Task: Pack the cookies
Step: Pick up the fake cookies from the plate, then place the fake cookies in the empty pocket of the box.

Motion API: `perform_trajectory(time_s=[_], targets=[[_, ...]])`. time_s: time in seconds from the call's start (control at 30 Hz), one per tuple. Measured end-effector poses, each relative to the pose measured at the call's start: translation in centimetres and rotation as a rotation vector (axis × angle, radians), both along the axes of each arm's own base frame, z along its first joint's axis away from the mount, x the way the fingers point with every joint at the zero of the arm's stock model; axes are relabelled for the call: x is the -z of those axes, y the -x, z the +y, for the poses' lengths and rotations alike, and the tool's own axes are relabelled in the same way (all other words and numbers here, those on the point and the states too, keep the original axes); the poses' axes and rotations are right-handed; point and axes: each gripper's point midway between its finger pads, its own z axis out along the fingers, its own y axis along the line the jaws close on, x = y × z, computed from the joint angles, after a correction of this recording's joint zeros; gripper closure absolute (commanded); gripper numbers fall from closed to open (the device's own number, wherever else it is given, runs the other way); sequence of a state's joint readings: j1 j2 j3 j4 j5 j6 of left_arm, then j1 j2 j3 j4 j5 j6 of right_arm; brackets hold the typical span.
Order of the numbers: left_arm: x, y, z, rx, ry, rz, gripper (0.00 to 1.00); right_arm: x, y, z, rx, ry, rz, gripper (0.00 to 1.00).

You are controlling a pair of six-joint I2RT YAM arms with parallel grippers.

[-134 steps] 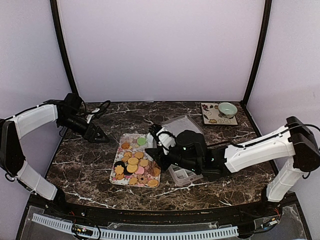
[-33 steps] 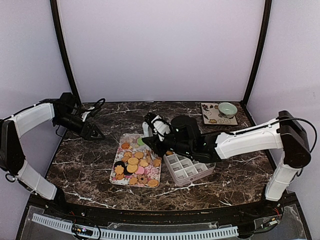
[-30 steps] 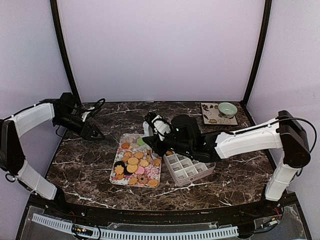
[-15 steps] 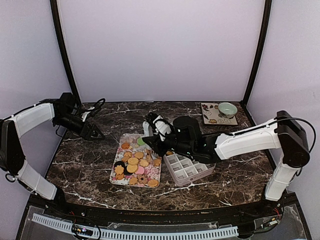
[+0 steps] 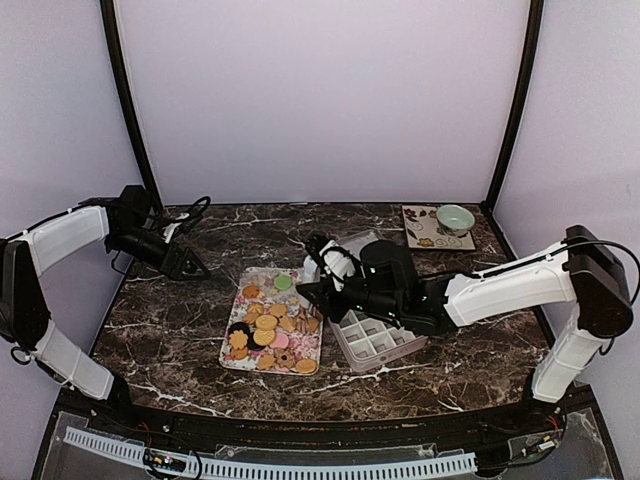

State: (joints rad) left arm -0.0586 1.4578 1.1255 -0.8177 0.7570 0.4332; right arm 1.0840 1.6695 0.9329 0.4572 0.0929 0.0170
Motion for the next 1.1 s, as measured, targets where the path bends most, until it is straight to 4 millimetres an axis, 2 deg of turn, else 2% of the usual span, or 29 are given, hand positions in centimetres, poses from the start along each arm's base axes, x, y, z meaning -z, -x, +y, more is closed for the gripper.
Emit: perform_trajectory(time_s=[0.27,0.53,0.63,0.8,0.93,1.03,1.1], targets=[[0.0,0.0,-0.1,0.001,0.004,0.000,0.05,0.0,0.0,-0.2,0.009,-0.004,0.008,0.71],[-0.1,0.0,-0.1,0.002,0.005,0.001,0.05,-0.5,0.0,-0.5,0.019,0.015,0.010,0.73],[-0.1,0.0,-0.1,0.002,0.006,0.000,0.05,-1.9,-0.3,-0.9,0.031,0.005,-0.007,0.73],[-0.1,0.0,-0.1,0.002,0.006,0.000,0.05,-7.2,-0.6,-2.8,0.065,-0.079,-0.066,0.73],[-0.1,0.0,-0.1,0.002,0.008,0.001,0.05,-10.1,-1.1,-4.6,0.105,-0.132,-0.101,0.74],[-0.1,0.0,-0.1,0.002,0.009,0.001,0.05,-10.3,-1.1,-5.7,0.125,-0.135,-0.105,0.74],[-0.1,0.0,-0.1,0.002,0.009,0.001,0.05,-9.2,-1.0,-6.2,0.135,-0.114,-0.092,0.73]])
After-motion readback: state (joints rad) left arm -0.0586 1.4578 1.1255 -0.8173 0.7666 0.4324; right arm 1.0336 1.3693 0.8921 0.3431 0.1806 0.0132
